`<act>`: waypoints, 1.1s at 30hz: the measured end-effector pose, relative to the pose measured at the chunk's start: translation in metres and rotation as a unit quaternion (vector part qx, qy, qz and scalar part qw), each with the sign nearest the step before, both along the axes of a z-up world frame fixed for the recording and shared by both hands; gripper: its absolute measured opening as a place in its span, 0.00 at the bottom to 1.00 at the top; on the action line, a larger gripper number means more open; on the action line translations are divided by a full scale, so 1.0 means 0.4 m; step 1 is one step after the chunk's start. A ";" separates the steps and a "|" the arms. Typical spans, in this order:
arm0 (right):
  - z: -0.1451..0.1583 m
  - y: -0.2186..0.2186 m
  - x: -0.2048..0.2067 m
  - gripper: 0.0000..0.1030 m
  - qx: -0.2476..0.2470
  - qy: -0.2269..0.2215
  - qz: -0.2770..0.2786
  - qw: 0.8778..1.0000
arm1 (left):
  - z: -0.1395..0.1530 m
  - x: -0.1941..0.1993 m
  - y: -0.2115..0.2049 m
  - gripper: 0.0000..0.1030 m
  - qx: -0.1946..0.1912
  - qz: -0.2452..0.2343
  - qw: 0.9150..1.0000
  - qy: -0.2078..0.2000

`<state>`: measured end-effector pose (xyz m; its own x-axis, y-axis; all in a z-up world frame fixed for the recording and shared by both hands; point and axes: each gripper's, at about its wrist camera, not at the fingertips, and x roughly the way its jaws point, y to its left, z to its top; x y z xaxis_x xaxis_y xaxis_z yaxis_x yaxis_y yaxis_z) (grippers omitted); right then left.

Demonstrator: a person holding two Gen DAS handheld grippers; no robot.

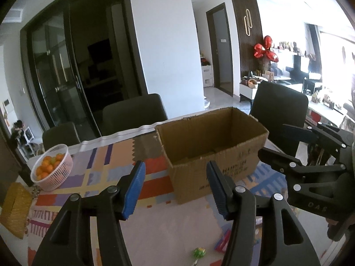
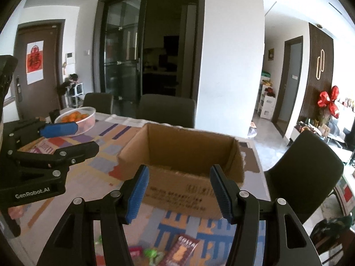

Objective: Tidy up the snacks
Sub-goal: 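Move both open grippers back down toward the green lollipops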

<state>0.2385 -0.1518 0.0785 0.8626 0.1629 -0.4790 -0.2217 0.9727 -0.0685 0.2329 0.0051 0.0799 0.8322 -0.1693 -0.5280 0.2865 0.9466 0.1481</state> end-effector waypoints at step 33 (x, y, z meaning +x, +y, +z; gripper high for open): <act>-0.327 0.035 -0.053 0.52 -0.027 0.178 0.038 0.983 | -0.343 -0.093 0.023 0.57 0.044 -0.015 0.986 0.163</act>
<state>0.2174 -0.1380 -0.0522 0.6243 0.1865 -0.7586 -0.3137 0.9492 -0.0248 0.1955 0.0141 -0.0573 0.6112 -0.1331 -0.7802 0.3609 0.9242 0.1251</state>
